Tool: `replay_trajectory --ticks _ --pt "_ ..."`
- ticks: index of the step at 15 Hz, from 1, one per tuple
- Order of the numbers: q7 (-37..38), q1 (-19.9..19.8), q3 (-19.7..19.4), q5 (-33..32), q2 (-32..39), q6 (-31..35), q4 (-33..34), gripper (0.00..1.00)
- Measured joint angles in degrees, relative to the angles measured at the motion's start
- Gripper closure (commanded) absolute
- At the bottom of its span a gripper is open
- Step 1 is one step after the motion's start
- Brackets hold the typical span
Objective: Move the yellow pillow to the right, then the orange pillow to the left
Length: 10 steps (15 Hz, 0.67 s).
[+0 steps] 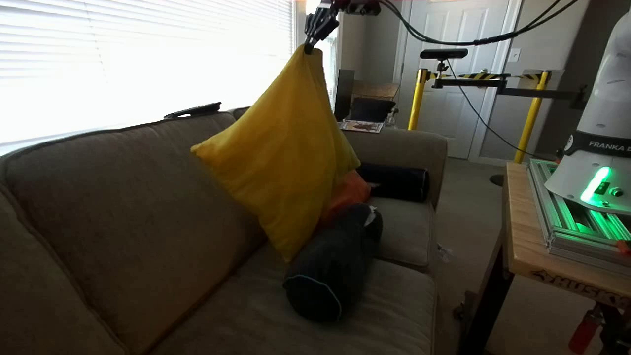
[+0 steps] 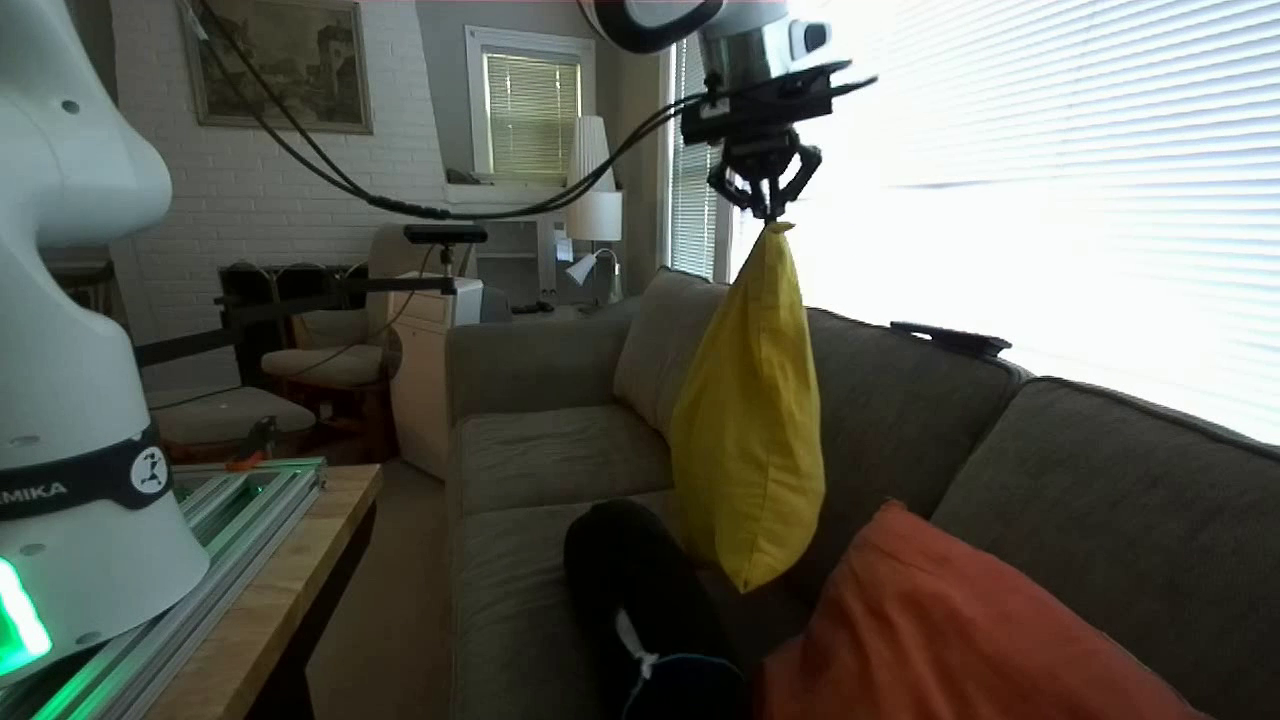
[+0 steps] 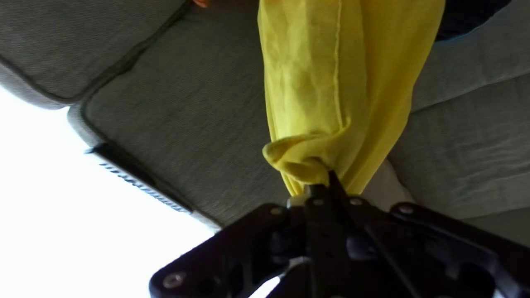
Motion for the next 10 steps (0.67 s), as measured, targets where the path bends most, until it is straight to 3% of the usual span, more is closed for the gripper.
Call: replay_trajectory --ticks 6,10 --pt "2.1 1.3 -11.0 2.0 -7.9 0.3 -1.1 0.99" --pt "2.1 1.8 -16.3 1.0 -11.1 -1.5 -4.8 0.99"
